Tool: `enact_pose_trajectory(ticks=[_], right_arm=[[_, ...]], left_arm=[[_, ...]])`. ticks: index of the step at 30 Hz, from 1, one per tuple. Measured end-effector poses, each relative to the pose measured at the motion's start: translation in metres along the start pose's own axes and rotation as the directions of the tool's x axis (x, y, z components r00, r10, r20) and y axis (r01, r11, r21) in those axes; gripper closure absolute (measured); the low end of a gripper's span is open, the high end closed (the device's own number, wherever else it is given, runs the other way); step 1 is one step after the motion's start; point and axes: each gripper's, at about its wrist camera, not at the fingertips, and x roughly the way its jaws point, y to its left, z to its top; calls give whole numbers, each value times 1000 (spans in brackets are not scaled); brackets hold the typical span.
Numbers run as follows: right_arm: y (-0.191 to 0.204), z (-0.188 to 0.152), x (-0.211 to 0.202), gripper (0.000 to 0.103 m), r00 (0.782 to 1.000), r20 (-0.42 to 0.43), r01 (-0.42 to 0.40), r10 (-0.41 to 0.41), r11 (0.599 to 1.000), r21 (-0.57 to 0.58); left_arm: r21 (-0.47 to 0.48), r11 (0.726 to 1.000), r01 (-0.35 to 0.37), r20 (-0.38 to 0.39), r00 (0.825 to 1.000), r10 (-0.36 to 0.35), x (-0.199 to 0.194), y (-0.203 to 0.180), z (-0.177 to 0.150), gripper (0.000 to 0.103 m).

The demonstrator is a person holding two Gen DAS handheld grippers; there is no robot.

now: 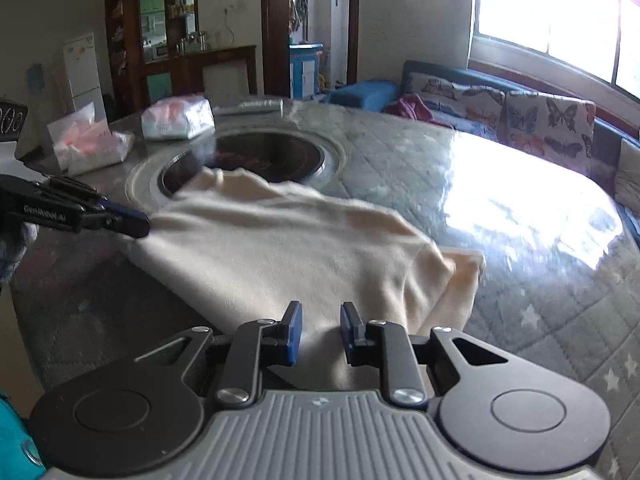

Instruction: Fold clothes

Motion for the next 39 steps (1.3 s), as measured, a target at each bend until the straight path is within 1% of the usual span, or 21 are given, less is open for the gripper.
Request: enact_pose_trajectory(ticks=[2,5,8,10,11,14,17,20,22,25,31,32,34,37,39], right_arm=[[8,7,0,83,999,16,-27,28,999,-26],[22,12,4,83,996,19,-84,85,994,-67],[33,11,13,83,995,-13,-97,96,988,-116],[38,7,19,83,995,-36,-95,91,987,-127],[37,8,17,83,995,-28,-97,95,988,-116],[30,10,11,83,995,-3,-102,102,992,-76],[19,12,11,82,997,6,-80,80,996,-38],[8,12,16,81,997,-35,-63,62,998,-19],[2,14,19,81,997,-35,-62,62,998,-11],[-11,25,23,81,999,-14,-50,51,998,23],[-33,48,46,81,1000,7,-27,27,998,53],[-35,49,50,81,1000,4,-22,22,998,55],[-42,51,65,82,1000,-23,1,1,997,71],[-47,49,75,82,999,-44,31,-27,996,88],[-45,48,70,82,999,-30,36,-34,994,100]], left_arm=[[18,999,36,0,999,-36,5,-10,2,91],[45,995,88,-10,996,-87,13,-26,4,91],[77,991,106,-44,994,-103,26,-39,-2,91],[92,990,105,-46,994,-101,28,-42,-4,91],[99,990,104,-45,994,-100,29,-43,-5,91],[77,990,116,-48,992,-113,28,-38,-2,91],[58,993,100,-37,995,-98,27,-31,4,90],[36,997,70,-25,997,-69,28,-22,12,90],[11,999,45,-19,999,-45,31,-12,20,90],[-4,1000,2,-8,1000,-2,40,-1,36,90],[-3,999,-33,-13,999,33,68,7,58,90],[2,999,-39,-19,999,39,73,8,59,90],[2,997,-72,-47,996,72,85,10,60,90],[-17,996,-87,-59,995,86,91,16,59,90],[-33,996,-81,-38,996,79,83,16,60,90]])
